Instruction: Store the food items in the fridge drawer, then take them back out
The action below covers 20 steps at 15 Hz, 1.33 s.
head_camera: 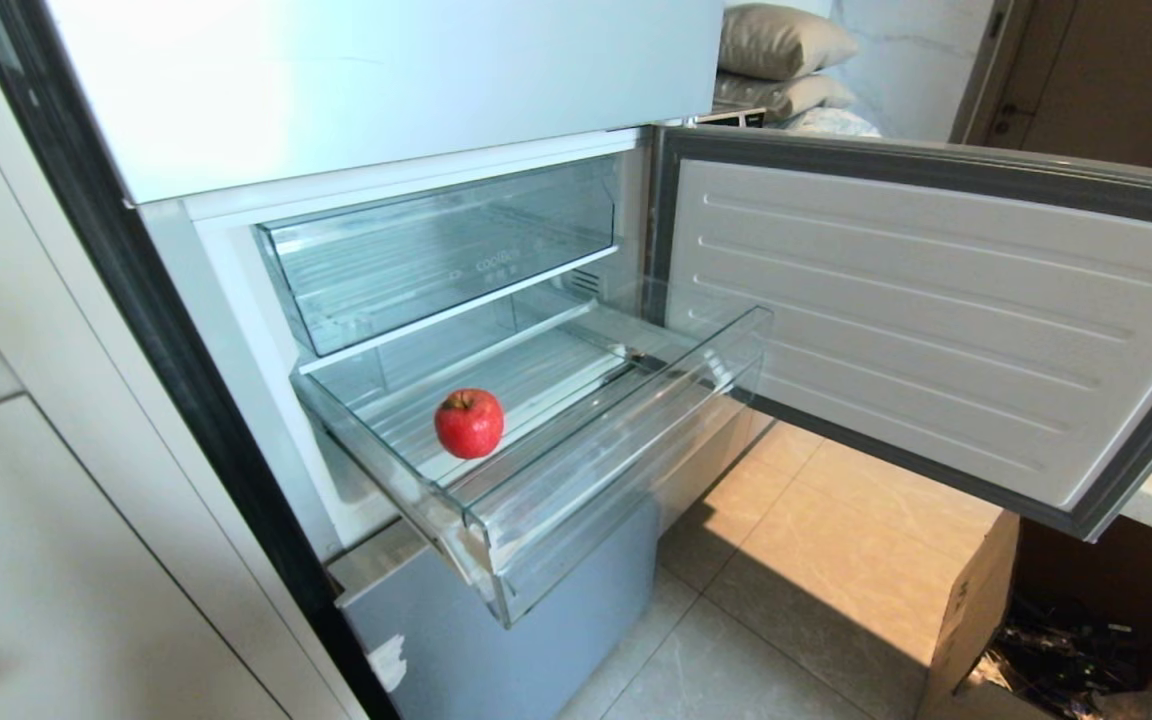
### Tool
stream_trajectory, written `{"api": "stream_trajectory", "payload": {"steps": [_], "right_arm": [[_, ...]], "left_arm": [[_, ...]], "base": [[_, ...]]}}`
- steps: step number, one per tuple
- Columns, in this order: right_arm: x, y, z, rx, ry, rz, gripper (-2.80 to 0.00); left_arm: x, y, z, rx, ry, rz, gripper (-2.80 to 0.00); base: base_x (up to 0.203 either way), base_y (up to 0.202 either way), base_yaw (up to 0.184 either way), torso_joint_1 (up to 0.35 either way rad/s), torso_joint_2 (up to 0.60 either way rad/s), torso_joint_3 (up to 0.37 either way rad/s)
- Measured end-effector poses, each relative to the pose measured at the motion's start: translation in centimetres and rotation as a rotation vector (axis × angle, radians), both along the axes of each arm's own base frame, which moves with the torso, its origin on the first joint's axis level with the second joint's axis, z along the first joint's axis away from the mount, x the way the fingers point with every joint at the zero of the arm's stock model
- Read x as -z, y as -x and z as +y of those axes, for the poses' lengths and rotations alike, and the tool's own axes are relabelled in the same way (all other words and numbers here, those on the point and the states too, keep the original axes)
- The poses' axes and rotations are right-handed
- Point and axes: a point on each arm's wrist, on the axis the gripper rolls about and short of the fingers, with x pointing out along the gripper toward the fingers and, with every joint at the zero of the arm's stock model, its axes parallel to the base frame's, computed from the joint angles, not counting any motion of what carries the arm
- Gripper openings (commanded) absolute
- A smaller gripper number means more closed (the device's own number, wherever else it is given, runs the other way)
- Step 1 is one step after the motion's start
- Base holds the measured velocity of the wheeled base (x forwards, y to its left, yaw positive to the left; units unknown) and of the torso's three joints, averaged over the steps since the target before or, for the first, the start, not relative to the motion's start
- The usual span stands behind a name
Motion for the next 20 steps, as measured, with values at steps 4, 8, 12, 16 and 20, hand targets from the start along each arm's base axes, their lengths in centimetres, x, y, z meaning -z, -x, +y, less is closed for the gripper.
{"api": "stream_trajectory", "payload": {"steps": [4, 8, 12, 16, 20], "right_arm": [[0.03, 0.03, 0.00, 0.002, -0.007, -0.003, -2.80], [0.04, 0.04, 0.00, 0.002, -0.007, -0.003, -2.80], [0.04, 0.04, 0.00, 0.002, -0.011, -0.003, -2.80], [0.04, 0.04, -0.01, 0.004, -0.020, -0.003, -2.80], [-0.01, 0.03, 0.02, -0.009, -0.002, -0.008, -2.80]], "left_arm": [[0.00, 0.00, 0.00, 0.001, 0.000, 0.000, -2.80], [0.00, 0.00, 0.00, 0.000, 0.000, 0.000, -2.80], [0.01, 0.00, 0.00, 0.000, 0.000, 0.000, -2.80], [0.00, 0.00, 0.00, 0.000, 0.000, 0.000, -2.80], [0.01, 0.00, 0.00, -0.001, 0.000, 0.000, -2.80]], "base": [[0.002, -0.003, 0.050, 0.001, 0.00, 0.000], [0.001, -0.008, 0.173, 0.000, 0.00, 0.001], [0.004, -0.006, 0.175, 0.001, 0.00, 0.001], [0.003, -0.007, 0.173, 0.004, 0.00, 0.002], [0.001, -0.002, 0.054, 0.001, 0.00, 0.001]]}}
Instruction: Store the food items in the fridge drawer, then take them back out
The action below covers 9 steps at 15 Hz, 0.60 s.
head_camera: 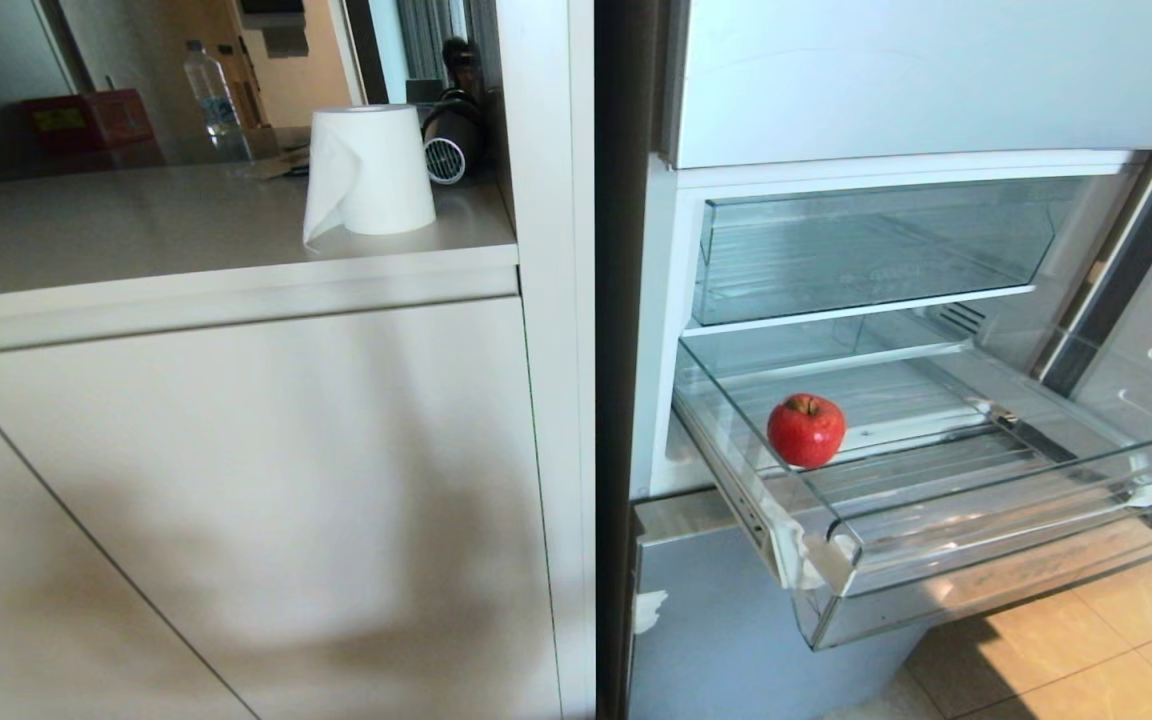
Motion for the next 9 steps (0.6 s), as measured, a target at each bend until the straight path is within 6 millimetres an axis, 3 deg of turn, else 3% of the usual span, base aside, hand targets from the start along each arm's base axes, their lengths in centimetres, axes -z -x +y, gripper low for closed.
{"api": "stream_trajectory", "payload": {"steps": [2, 4, 7, 9], "right_arm": [[-0.5, -0.1, 0.0, 0.002, 0.016, -0.025, -2.80], [-2.4, -0.7, 0.0, 0.012, 0.013, -0.044, -2.80], [-8.3, -3.0, -0.1, 0.049, -0.007, -0.042, -2.80], [-12.4, -6.4, -0.1, 0.065, -0.011, -0.003, -2.80]], "left_arm": [[0.0, 0.0, 0.0, 0.001, 0.000, 0.000, -2.80], [0.0, 0.0, 0.0, 0.001, 0.000, 0.000, -2.80], [0.0, 0.0, 0.0, 0.000, 0.000, 0.000, -2.80], [0.0, 0.0, 0.0, 0.001, 0.000, 0.000, -2.80]], "base": [[0.000, 0.000, 0.000, 0.000, 0.00, 0.000], [0.000, 0.000, 0.000, 0.000, 0.00, 0.000], [0.000, 0.000, 0.000, 0.000, 0.00, 0.000], [0.000, 0.000, 0.000, 0.000, 0.00, 0.000]]}}
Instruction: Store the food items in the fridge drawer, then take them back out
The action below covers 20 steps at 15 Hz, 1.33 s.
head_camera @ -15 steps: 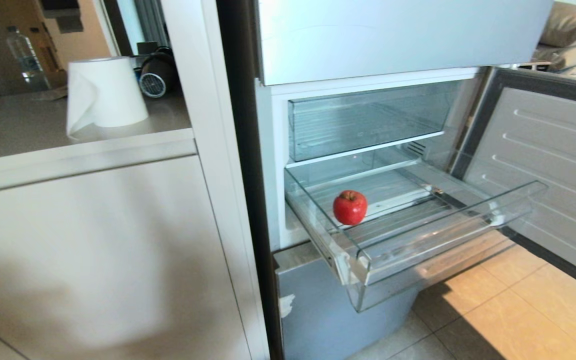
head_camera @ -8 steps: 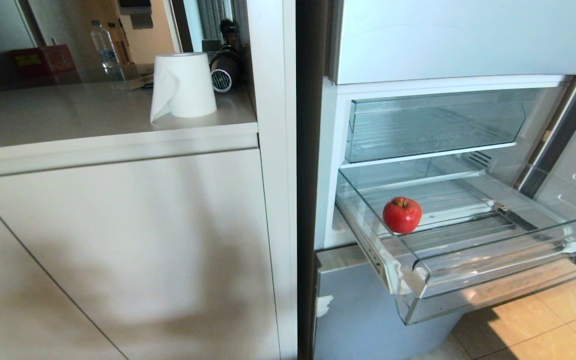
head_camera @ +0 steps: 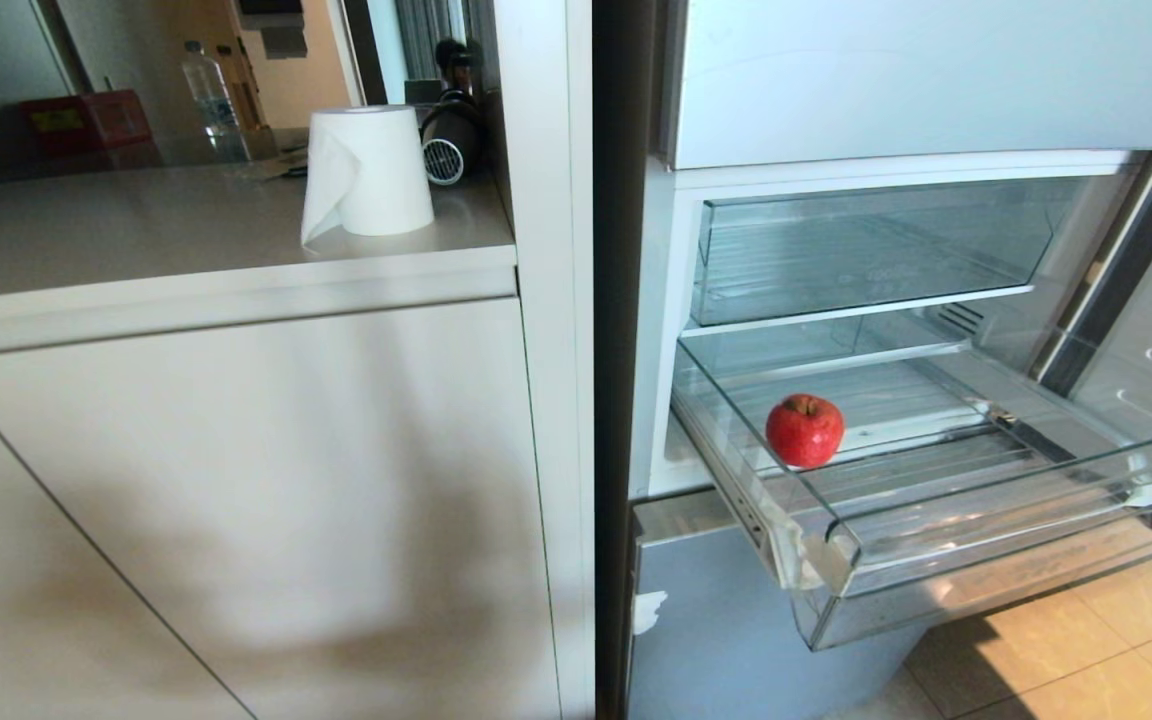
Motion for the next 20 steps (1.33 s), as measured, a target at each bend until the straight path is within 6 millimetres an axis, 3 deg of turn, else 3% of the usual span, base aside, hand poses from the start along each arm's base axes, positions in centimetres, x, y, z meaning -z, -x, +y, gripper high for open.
{"api": "stream_trajectory", "payload": {"steps": [3, 5, 8, 10, 14, 20], "right_arm": [[-4.8, -6.9, -0.1, 0.017, -0.010, 0.065, -2.80], [-6.6, -12.3, -0.1, 0.028, -0.016, 0.109, -2.80], [-6.4, -19.5, -0.3, 0.052, -0.015, 0.190, -2.80], [-5.3, -22.9, -0.4, 0.063, -0.008, 0.245, -2.80], [-3.0, -27.0, -0.5, 0.070, -0.002, 0.324, -2.80], [0.0, -30.4, -0.5, 0.067, 0.002, 0.409, -2.80]], "left_arm": [[0.0, 0.0, 0.0, 0.000, 0.000, 0.000, -2.80], [0.0, 0.0, 0.0, 0.000, 0.000, 0.000, -2.80], [0.0, 0.0, 0.0, 0.000, 0.000, 0.000, -2.80], [0.0, 0.0, 0.0, 0.000, 0.000, 0.000, -2.80], [0.0, 0.0, 0.0, 0.000, 0.000, 0.000, -2.80], [0.0, 0.0, 0.0, 0.000, 0.000, 0.000, -2.80]], "base": [[0.000, 0.000, 0.000, 0.000, 0.00, 0.000], [0.000, 0.000, 0.000, 0.000, 0.00, 0.000], [0.000, 0.000, 0.000, 0.000, 0.00, 0.000], [0.000, 0.000, 0.000, 0.000, 0.00, 0.000], [0.000, 0.000, 0.000, 0.000, 0.00, 0.000], [0.000, 0.000, 0.000, 0.000, 0.00, 0.000]]}}
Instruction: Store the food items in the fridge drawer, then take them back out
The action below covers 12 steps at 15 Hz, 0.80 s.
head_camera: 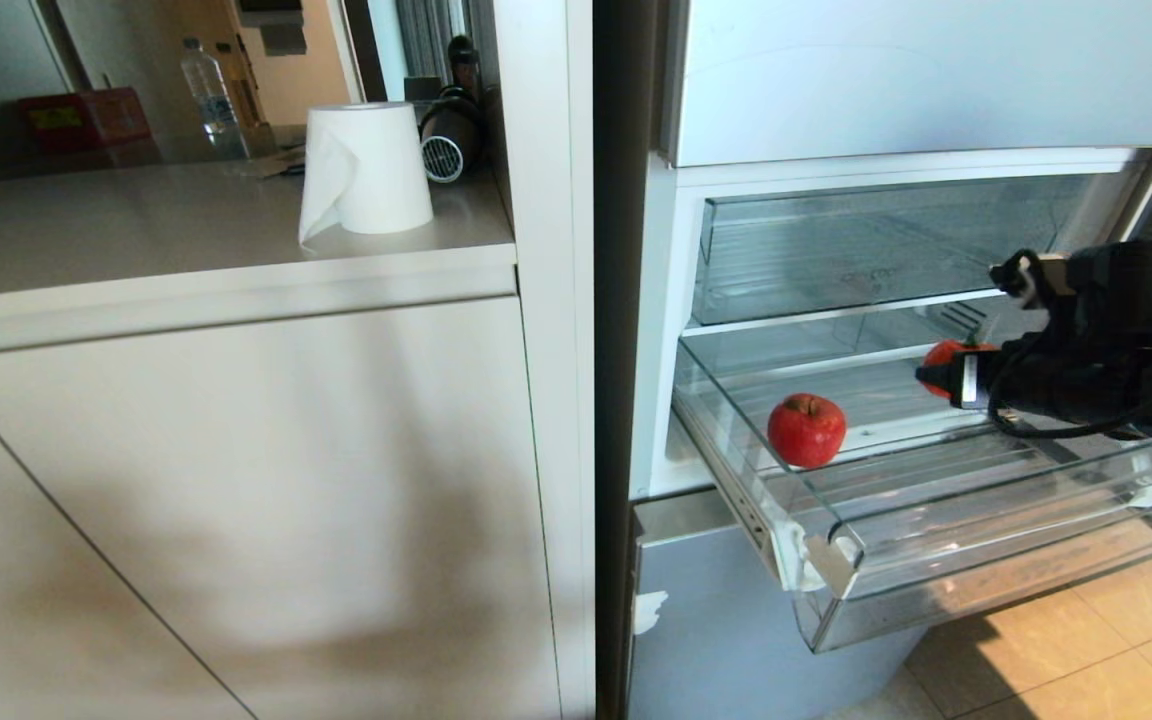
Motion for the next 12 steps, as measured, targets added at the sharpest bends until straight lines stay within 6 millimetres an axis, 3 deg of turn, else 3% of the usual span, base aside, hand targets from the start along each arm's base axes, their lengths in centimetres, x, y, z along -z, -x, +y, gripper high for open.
{"api": "stream_trajectory", "payload": {"steps": [7, 12], "right_arm": [[2.9, -3.6, 0.7, -0.023, -0.005, 0.059, -2.80], [4.7, -5.0, 0.8, -0.019, -0.015, 0.092, -2.80]], "left_arm": [[0.0, 0.0, 0.0, 0.000, 0.000, 0.000, -2.80], [0.0, 0.0, 0.0, 0.000, 0.000, 0.000, -2.80]], "base": [[0.000, 0.000, 0.000, 0.000, 0.00, 0.000], [0.000, 0.000, 0.000, 0.000, 0.00, 0.000]]}}
